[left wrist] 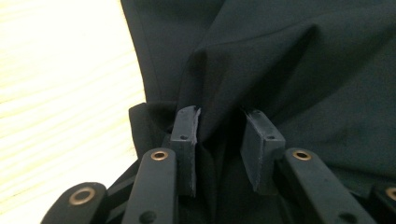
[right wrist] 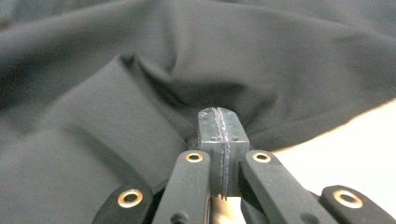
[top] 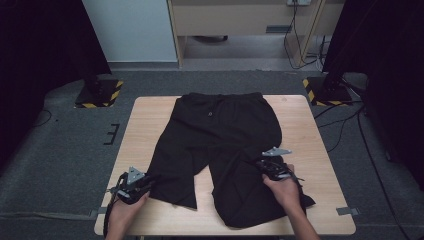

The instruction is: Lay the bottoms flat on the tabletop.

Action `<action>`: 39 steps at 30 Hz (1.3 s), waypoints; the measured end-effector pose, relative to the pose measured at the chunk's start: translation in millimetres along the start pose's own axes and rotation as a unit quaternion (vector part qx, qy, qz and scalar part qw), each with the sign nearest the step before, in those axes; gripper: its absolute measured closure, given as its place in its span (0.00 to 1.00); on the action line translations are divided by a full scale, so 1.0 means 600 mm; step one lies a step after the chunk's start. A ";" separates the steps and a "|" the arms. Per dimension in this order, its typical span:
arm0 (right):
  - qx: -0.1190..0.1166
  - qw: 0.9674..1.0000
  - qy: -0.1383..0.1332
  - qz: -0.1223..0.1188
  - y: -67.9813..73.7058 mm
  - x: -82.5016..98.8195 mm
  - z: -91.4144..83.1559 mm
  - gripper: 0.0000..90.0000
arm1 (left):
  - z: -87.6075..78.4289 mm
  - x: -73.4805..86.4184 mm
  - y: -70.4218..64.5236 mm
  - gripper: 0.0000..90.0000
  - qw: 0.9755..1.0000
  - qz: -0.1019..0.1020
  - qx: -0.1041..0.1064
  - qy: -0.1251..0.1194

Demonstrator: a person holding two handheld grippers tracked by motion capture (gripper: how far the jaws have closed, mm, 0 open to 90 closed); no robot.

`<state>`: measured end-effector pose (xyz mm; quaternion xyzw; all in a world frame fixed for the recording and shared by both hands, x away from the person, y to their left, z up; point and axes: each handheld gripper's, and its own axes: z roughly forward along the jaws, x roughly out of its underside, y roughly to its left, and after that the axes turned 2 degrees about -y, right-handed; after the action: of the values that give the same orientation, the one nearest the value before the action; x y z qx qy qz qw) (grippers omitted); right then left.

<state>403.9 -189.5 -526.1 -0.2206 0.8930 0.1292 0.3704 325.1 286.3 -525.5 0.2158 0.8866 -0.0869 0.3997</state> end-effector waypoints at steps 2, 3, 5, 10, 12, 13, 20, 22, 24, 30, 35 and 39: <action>0.012 1.000 0.001 0.015 -0.037 0.012 -0.017 1.00 | 0.000 -0.001 -0.001 0.75 1.000 0.001 -0.002 0.001; 0.014 1.000 0.002 0.023 -0.050 0.016 -0.022 1.00 | -0.001 -0.001 -0.002 0.75 1.000 0.002 -0.004 0.002; 0.025 0.999 0.001 0.038 -0.082 0.023 -0.034 1.00 | -0.001 -0.001 -0.003 0.75 1.000 0.003 -0.005 0.002; 0.048 0.997 0.010 0.055 -0.146 0.026 -0.047 0.96 | -0.004 0.001 -0.001 0.74 1.000 -0.007 -0.004 -0.001; 0.057 0.996 0.003 0.062 -0.158 0.024 -0.059 0.88 | -0.011 0.000 0.000 0.72 1.000 -0.014 -0.006 -0.011; 0.060 0.996 -0.006 0.062 -0.158 0.023 -0.066 0.84 | -0.017 -0.001 0.000 0.72 1.000 -0.016 -0.007 -0.019; 0.001 0.998 -0.050 0.024 -0.065 0.040 -0.132 0.52 | -0.058 -0.040 -0.045 0.54 0.997 0.006 -0.011 -0.075; -0.008 0.998 -0.058 0.020 -0.035 0.051 -0.132 0.48 | -0.067 -0.042 -0.069 0.47 0.996 0.019 -0.003 -0.083; -0.025 0.998 -0.060 0.012 -0.009 0.063 -0.133 0.45 | -0.075 -0.033 -0.087 0.47 0.996 0.029 0.005 -0.079; -0.045 0.998 -0.024 -0.022 0.037 0.096 -0.117 0.35 | -0.058 0.002 -0.103 0.44 0.998 0.034 0.022 -0.042; -0.035 0.999 -0.012 -0.030 0.040 0.099 -0.091 0.30 | -0.009 -0.006 -0.091 0.35 0.999 0.015 0.033 -0.019; -0.023 0.998 -0.015 -0.051 0.039 0.100 -0.092 0.54 | 0.008 -0.004 -0.087 0.42 0.999 0.026 0.036 -0.001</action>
<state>321.4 -209.1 -529.3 -0.2726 0.8718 0.1335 0.3844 306.3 237.4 -527.9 0.2526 0.8766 -0.1090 0.3949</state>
